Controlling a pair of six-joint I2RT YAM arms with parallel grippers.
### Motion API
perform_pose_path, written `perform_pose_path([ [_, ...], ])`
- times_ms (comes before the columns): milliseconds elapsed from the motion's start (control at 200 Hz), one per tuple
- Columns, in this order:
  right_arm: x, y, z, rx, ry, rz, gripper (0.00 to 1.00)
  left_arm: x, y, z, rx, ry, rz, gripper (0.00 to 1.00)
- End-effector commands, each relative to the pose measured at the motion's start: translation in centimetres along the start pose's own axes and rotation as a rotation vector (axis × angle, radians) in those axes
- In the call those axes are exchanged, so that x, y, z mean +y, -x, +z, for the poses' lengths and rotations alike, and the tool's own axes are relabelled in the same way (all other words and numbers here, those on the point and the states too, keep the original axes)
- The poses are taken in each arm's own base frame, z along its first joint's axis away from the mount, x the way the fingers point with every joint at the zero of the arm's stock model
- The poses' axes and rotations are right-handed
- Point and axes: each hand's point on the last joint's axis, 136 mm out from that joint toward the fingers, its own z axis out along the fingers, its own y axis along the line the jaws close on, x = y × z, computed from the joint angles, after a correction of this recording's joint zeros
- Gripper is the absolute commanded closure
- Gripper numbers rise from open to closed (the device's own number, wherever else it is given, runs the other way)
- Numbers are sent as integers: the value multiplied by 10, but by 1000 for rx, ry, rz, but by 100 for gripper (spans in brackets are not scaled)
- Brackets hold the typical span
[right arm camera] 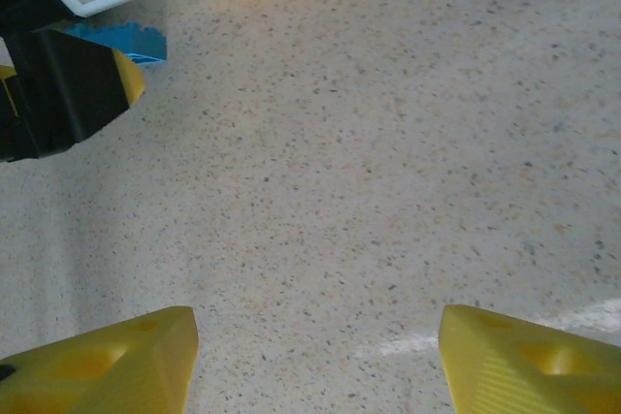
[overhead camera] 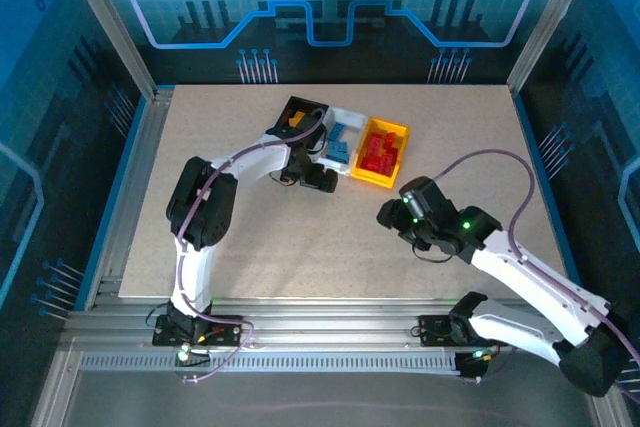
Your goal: Sort the legos into containers by color
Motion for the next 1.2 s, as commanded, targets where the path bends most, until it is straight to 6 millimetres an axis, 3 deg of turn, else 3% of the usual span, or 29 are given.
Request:
perform_pose_path([
  [0,-17,-1,-4,-40,-30,48,32,3,3,7,11,17,3,5],
  [520,-33,-9,-11,-34,-25,71,32,6,8,28,13,76,33,6],
  [765,-37,-12,-10,-27,-24,87,33,-4,19,32,-11,103,41,8],
  [985,-37,-15,-7,-13,-21,79,33,1,23,34,-23,148,16,14],
  [1196,-40,-19,-2,-1,-14,76,35,3,21,37,-14,156,6,28],
])
